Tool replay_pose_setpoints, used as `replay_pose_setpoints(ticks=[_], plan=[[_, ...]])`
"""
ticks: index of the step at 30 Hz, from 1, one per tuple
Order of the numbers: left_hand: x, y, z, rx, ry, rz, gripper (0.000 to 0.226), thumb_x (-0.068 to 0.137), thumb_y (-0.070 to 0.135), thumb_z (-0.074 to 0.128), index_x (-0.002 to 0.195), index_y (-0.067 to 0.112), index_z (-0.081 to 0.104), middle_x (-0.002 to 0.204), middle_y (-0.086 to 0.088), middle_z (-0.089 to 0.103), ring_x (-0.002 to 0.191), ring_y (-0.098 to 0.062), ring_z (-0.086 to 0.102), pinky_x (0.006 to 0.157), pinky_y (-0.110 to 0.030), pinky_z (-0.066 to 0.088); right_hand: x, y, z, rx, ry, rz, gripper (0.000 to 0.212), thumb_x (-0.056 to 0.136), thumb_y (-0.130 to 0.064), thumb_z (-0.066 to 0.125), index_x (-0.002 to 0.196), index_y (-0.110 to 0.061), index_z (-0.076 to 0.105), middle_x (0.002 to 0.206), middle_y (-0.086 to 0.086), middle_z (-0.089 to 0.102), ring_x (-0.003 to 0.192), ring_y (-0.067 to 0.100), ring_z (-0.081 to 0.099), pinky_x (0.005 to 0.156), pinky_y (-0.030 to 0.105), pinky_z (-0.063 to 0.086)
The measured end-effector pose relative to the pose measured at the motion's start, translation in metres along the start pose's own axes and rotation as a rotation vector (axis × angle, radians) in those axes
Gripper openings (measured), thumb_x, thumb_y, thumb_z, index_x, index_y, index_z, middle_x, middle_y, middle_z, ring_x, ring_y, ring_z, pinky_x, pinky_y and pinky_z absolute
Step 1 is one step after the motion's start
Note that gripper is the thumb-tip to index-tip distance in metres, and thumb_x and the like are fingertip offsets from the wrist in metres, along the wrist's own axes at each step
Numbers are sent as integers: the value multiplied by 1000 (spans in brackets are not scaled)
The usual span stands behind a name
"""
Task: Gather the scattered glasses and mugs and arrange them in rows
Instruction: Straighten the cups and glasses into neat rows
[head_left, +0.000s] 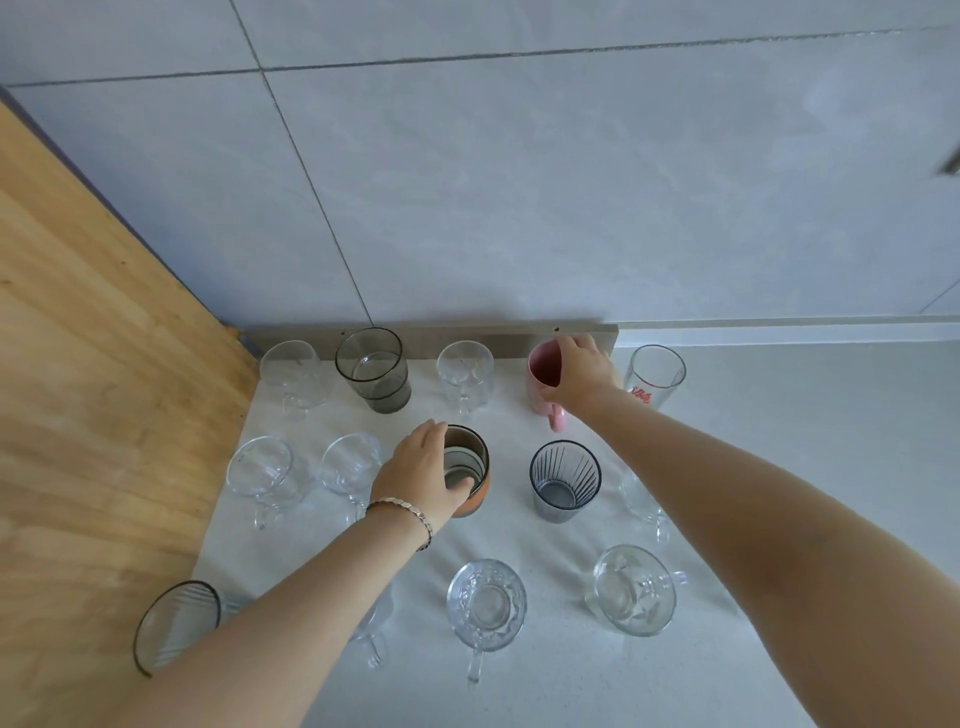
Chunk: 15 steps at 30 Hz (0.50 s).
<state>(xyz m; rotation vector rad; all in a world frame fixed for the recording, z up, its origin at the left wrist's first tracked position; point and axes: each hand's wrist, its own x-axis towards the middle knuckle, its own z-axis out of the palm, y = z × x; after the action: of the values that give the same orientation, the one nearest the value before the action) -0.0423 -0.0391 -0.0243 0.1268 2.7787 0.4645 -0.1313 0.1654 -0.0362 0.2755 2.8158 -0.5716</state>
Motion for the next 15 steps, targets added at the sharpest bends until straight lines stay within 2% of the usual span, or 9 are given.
replay_pose_setpoints(ticks=[3,6,9,11,13,15], plan=[[-8,-2,-7,-55,61,8,63,88,34,55,142,13,28,152,0,27,139,-19,31,110,-33,34,-16,-5,-7,59,23,-13,76,78,-32,73,142,-17,34,145,6,33,131,31,37,101,41,43],[-25,-21,-15,-133,180,13,56,89,27,55,139,9,35,148,-4,35,137,-21,36,109,-33,33,-54,-25,-11,148,81,-153,63,82,-32,70,136,-12,44,147,5,34,136,26,30,111,36,32],[-52,-56,-21,-176,284,3,54,85,12,58,136,5,41,145,-9,40,134,-25,41,110,-36,37,-111,-53,-4,182,51,-319,51,84,-26,68,131,-13,52,142,5,43,134,23,36,111,30,29],[-71,-86,-25,-178,294,-71,62,81,8,58,139,7,36,149,-7,35,136,-24,37,109,-35,35,-147,-72,10,225,-33,-402,45,84,-22,68,126,-13,57,135,5,50,128,22,44,107,26,32],[-87,-118,-28,-129,244,-160,71,78,12,59,142,10,29,154,-7,26,141,-23,29,111,-34,31,-173,-94,32,204,-164,-452,52,84,-27,68,132,-14,52,138,3,48,129,20,43,107,24,32],[-101,-147,-30,-32,158,-246,77,76,23,60,143,14,24,156,-10,18,143,-25,22,112,-35,30,-190,-114,60,122,-292,-460,74,82,-36,69,144,-18,34,148,2,34,137,20,33,111,28,30]])
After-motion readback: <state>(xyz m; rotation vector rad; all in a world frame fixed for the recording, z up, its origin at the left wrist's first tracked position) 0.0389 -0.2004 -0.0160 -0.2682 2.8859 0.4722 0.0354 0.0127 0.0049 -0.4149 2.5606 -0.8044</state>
